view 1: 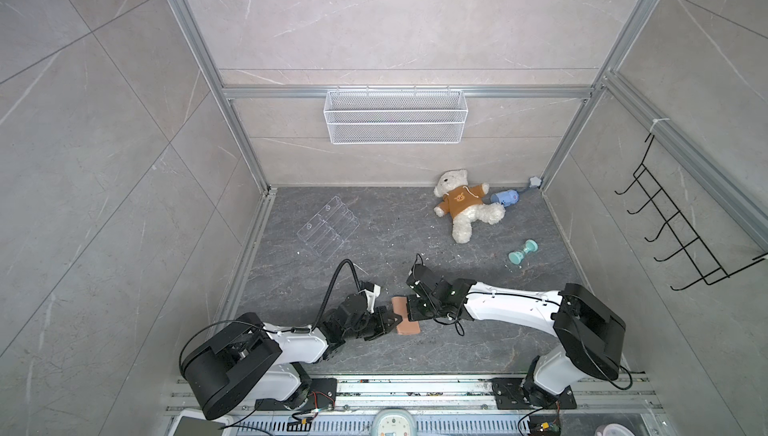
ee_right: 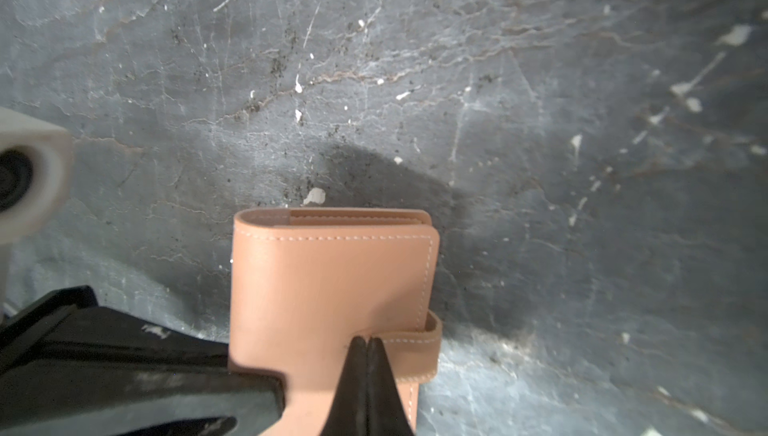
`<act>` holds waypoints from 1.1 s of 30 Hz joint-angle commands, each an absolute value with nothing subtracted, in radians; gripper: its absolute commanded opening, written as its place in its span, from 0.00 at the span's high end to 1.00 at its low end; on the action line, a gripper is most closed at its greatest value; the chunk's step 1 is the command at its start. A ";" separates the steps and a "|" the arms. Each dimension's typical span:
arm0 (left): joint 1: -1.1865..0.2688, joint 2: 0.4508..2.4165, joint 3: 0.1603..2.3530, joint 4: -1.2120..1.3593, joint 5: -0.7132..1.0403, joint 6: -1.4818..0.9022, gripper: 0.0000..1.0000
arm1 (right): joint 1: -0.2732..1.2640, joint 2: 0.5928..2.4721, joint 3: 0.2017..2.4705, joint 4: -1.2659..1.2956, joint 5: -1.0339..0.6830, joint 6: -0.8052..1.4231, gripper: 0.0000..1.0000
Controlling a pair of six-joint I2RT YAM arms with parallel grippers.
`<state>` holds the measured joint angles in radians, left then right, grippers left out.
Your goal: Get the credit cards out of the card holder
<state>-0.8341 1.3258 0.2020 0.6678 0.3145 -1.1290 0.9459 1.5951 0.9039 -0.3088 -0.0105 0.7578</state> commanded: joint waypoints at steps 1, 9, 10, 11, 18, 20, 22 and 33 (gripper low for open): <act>-0.833 1.308 0.215 0.643 0.299 -1.105 1.00 | 0.906 1.558 0.866 -0.374 0.051 0.777 1.00; -0.834 1.299 0.215 0.637 0.307 -1.093 1.00 | 0.873 1.521 0.833 -0.365 0.038 0.778 1.00; -0.834 1.295 0.217 0.635 0.308 -1.089 1.00 | 0.870 1.522 0.831 -0.365 0.037 0.778 1.00; -0.833 1.295 0.216 0.632 0.308 -1.088 1.00 | 0.868 1.522 0.830 -0.364 0.036 0.779 1.00; -0.835 1.286 0.228 0.600 0.305 -1.078 0.97 | 0.863 1.529 0.820 -0.347 0.018 0.778 1.00; -0.835 1.284 0.232 0.584 0.300 -1.075 0.88 | 0.863 1.528 0.816 -0.342 0.014 0.778 1.00; -0.835 1.284 0.232 0.579 0.296 -1.074 0.80 | 0.864 1.525 0.813 -0.339 0.011 0.779 1.00; -0.836 1.226 0.246 0.488 0.253 -1.075 0.48 | 0.862 1.500 0.802 -0.347 0.012 0.772 1.00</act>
<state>-0.8352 1.2678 0.2115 0.5201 0.2817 -1.0950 0.8650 1.5307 0.8131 -0.3401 0.0109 0.7673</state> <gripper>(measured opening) 0.509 0.045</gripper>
